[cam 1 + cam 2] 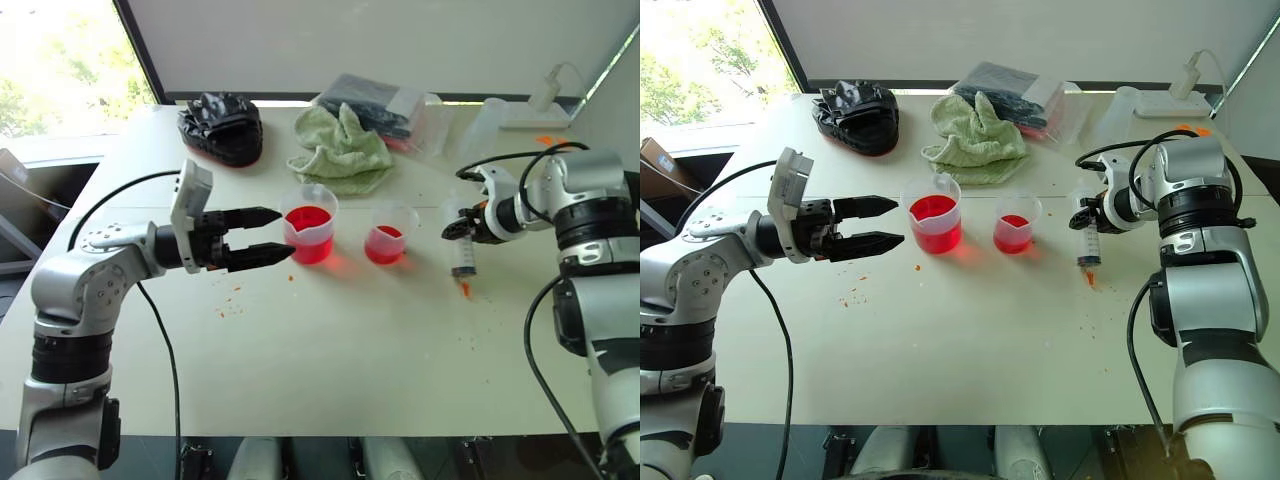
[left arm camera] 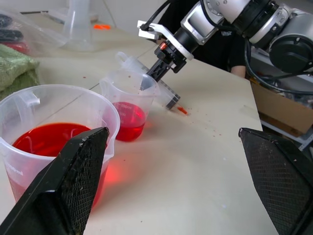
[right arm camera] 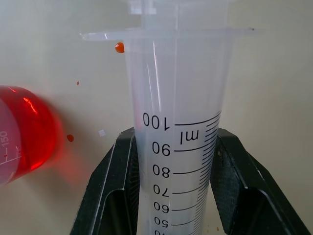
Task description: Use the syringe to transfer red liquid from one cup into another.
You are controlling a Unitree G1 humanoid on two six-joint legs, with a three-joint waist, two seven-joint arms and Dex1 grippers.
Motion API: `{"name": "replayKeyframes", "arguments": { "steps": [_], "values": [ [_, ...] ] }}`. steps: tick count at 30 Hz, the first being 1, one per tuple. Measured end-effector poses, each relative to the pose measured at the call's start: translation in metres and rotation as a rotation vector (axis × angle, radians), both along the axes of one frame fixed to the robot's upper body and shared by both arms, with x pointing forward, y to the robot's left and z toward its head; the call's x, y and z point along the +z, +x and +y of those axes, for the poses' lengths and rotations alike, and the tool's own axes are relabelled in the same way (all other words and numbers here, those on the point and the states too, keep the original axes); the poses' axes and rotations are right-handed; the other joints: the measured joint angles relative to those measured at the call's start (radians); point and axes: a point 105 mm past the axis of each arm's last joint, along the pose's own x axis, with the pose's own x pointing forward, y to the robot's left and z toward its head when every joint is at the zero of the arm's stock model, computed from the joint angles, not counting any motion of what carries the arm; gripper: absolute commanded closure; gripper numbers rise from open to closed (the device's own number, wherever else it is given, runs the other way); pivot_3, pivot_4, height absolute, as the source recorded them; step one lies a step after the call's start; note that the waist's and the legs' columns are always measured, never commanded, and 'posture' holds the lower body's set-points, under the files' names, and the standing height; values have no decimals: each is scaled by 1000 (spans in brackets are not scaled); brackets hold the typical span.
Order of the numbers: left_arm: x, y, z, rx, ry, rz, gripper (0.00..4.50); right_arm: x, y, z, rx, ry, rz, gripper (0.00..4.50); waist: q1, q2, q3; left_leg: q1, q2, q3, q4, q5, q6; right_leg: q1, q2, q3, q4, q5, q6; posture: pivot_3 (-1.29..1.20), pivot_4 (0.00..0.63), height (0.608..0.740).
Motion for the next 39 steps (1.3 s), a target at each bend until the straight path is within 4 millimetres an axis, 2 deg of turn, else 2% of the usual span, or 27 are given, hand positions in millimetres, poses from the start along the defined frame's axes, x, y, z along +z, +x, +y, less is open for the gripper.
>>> {"name": "replayKeyframes", "arguments": {
  "steps": [2, 3, 6, 7, 16, 21, 26, 28, 36, 39],
  "values": [
    [0, 0, 0, 0, 1, 1, 0, -1, 1, 1, 6, -6, -1, 2064, -1, 0, 0, 0, 0, 0, 0, 0, 0, 0, 0, 0, 0, 0, 0, 0, 150, 711],
    [0, 0, 0, -2, 0, 1, 0, -1, 1, 2, 8, -10, 0, 1805, -1, 0, 0, 0, 0, 0, 0, 0, 0, 0, 0, 0, 0, 0, 0, 0, 150, 711],
    [1, 0, 1, 1, 1, 1, 0, -11, -2, 2, 10, -7, 35, 300, 0, 0, 0, 0, 0, 0, 0, 0, 0, 0, 0, 0, 0, 0, 0, 0, 150, 711],
    [1, 0, 1, 4, 3, 1, 0, -15, -3, 2, 11, -4, 45, 80, 0, 0, 0, 0, 0, 0, 0, 0, 0, 0, 0, 0, 0, 0, 0, 0, 150, 711],
    [2, 0, 4, 10, 16, 0, 0, -10, -3, -6, 35, -38, 8, 80, 0, 0, 0, 0, 0, 0, 0, 0, 0, 1, 0, 0, -1, 0, 0, 0, 150, 711],
    [1, -1, 3, 2, 25, -7, 0, 14, 0, -12, 101, -104, -135, 80, 0, 0, 0, 0, 0, 0, 0, 0, 0, 1, 0, 0, -1, 0, 0, 0, 150, 711],
    [11, 2, 6, -6, 23, -24, 0, 39, -5, -5, 284, -157, -349, 80, 3, 0, 0, 0, 0, -1, 0, 0, 0, 1, 0, 0, -2, 0, 0, 0, 150, 711],
    [15, 1, 9, -7, 32, -30, 0, 47, -13, 0, 407, -186, -426, 80, 4, 0, 0, 0, 0, -1, 0, 0, 1, 1, 0, 0, -2, 0, 0, 0, 150, 711],
    [13, -2, 29, 11, 114, -7, 0, 81, -68, 35, 927, -193, -601, 80, 1, 0, 0, 1, 0, -1, 0, -1, 1, 1, 0, -1, -2, 0, 0, 0, 150, 711],
    [15, -3, 37, 21, 139, -11, 0, 83, -84, 50, 1081, -155, -627, 80, 2, 0, 0, 1, 0, -1, 0, -1, 1, 1, 0, 0, -2, 0, 0, 0, 150, 711]
  ]
}}
